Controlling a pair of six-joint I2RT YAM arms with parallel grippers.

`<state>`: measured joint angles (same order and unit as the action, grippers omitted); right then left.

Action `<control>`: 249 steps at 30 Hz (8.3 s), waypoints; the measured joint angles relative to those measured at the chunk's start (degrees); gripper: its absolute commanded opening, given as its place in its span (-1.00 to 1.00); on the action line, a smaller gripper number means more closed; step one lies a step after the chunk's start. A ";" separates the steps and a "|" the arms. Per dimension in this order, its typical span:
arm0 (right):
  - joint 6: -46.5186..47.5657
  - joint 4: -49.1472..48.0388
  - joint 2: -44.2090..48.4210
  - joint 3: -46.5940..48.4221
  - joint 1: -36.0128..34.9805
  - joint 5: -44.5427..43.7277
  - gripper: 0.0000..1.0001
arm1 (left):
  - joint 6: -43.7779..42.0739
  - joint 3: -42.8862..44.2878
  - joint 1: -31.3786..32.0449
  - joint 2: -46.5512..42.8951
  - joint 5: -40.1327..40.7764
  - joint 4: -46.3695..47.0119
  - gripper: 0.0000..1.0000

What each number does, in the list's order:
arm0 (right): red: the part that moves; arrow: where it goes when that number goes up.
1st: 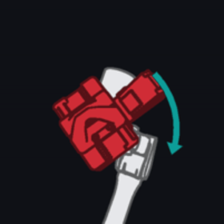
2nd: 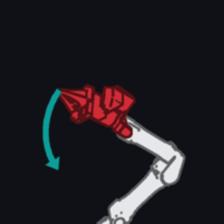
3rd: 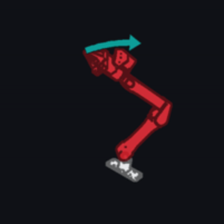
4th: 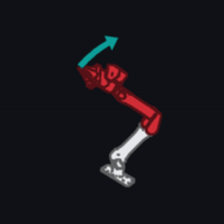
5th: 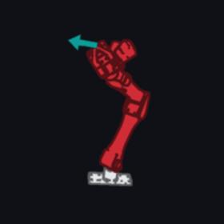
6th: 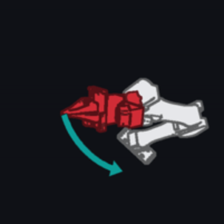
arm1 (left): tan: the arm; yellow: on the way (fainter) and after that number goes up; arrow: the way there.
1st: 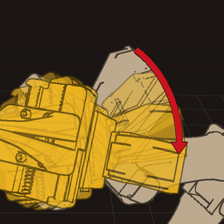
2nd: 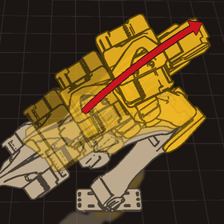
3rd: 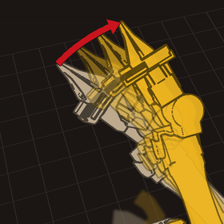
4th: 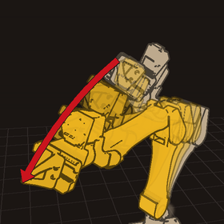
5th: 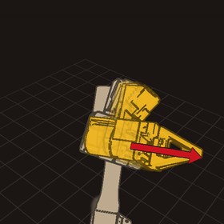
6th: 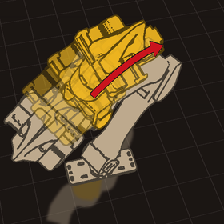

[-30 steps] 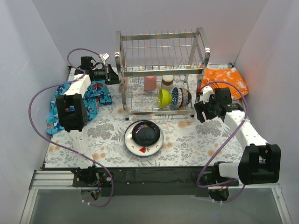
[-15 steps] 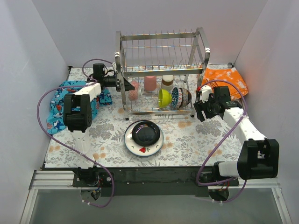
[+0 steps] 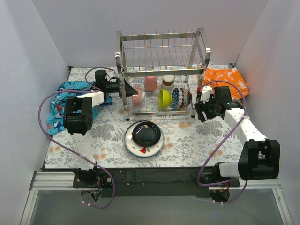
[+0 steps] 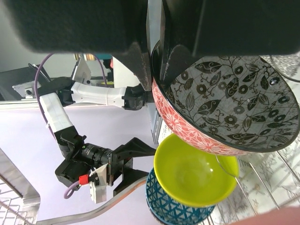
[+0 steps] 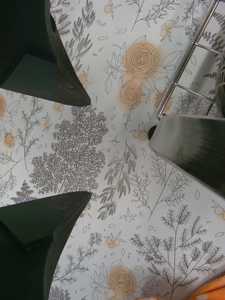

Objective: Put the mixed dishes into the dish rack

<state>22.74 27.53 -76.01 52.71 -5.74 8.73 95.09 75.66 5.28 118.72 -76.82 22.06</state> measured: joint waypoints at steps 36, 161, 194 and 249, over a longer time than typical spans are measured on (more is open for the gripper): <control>0.39 -0.70 7.26 -5.57 0.00 0.92 0.63 | -34.45 11.72 -8.22 -5.84 26.64 -40.85 0.28; -23.08 -17.44 -4.98 6.56 -32.20 31.63 -0.82 | -52.81 -30.77 12.76 -61.07 34.29 -48.33 -1.00; -10.43 -3.34 3.19 54.01 -33.07 -15.23 -0.97 | -48.89 -13.97 1.01 -50.25 82.36 -31.36 -1.00; 4.57 -18.18 -20.06 55.52 -29.35 -67.38 -0.97 | -34.82 -29.11 10.80 -48.17 66.12 -20.20 -1.00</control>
<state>27.31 9.34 -96.07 108.22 -35.09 -58.65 60.27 46.54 16.08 70.54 -10.70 1.87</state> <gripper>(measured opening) 0.065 0.007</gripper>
